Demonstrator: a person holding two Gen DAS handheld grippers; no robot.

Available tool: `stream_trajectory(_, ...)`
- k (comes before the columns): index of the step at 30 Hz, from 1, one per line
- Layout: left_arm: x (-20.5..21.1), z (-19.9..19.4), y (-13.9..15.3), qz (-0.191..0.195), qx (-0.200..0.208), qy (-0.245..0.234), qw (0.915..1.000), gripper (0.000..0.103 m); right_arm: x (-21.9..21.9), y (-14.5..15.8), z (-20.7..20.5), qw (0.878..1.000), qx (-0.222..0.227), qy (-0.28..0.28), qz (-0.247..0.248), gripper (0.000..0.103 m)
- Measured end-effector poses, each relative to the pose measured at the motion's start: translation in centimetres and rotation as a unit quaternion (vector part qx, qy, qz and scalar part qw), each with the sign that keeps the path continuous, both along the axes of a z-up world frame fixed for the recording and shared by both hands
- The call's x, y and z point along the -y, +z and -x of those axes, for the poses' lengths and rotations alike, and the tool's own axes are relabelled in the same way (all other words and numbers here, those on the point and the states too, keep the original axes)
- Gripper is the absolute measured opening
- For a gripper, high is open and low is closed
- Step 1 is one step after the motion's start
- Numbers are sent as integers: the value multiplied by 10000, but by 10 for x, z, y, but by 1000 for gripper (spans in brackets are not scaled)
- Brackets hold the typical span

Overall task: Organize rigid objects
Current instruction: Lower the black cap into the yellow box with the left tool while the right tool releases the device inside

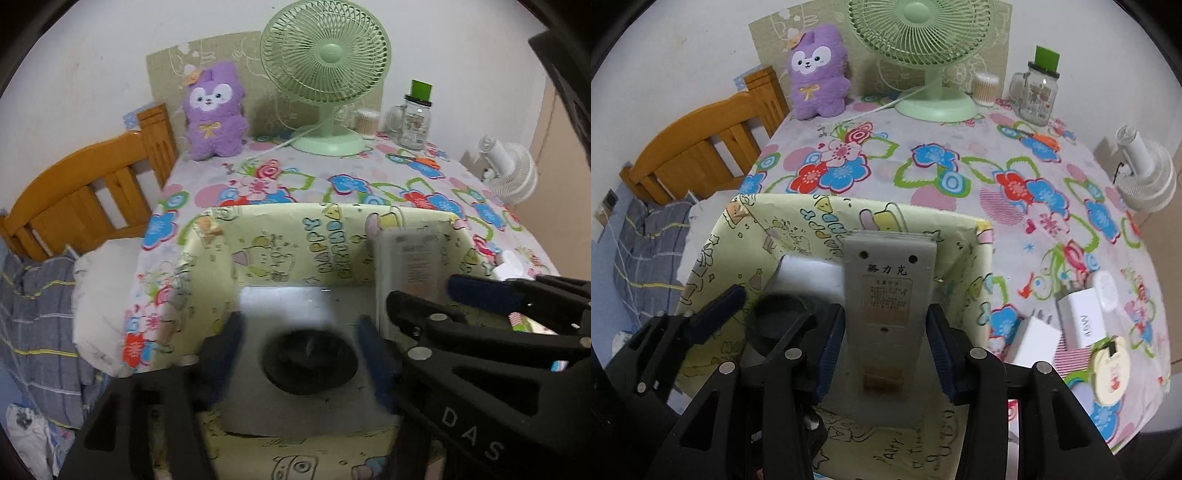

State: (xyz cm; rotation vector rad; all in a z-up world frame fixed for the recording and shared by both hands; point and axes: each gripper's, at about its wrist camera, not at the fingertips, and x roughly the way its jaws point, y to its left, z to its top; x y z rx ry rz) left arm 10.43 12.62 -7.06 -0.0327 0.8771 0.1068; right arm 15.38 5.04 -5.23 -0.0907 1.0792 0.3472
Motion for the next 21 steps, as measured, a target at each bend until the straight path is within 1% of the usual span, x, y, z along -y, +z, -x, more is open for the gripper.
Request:
stream_trajectory(5,0,5,3,7,27,1,10000,78,0,7,5,9997,155,113,132,55)
stream_trajectory(6,1,7,5,-2,43,19,10000,78,0,9,7,9996,201,116,190,60)
stream_trajectory(7,1,8,6,-3,56,28,10000,78,1,10,9,9993,253,100,255,62)
stream_trajectory(10,3,11,11,-21,102,64,9999,78,6,17,15,9990,380,138,209,64)
stream_trajectory(11,5,13,13,-12,119,52,9999,79,7,19,17,9989,404,154,182,67)
stream_trajectory(12,6,15,14,27,125,30,9999,81,9,22,20,9988,436,183,143,75)
stream_trajectory(14,10,20,20,-18,218,24,9998,82,11,27,24,9981,559,105,225,85)
stream_trajectory(16,14,23,25,-134,291,-1,9995,83,15,32,29,9975,669,74,215,85)
stream_trajectory(21,24,29,33,-182,374,-45,9991,83,25,41,36,9969,773,17,141,86)
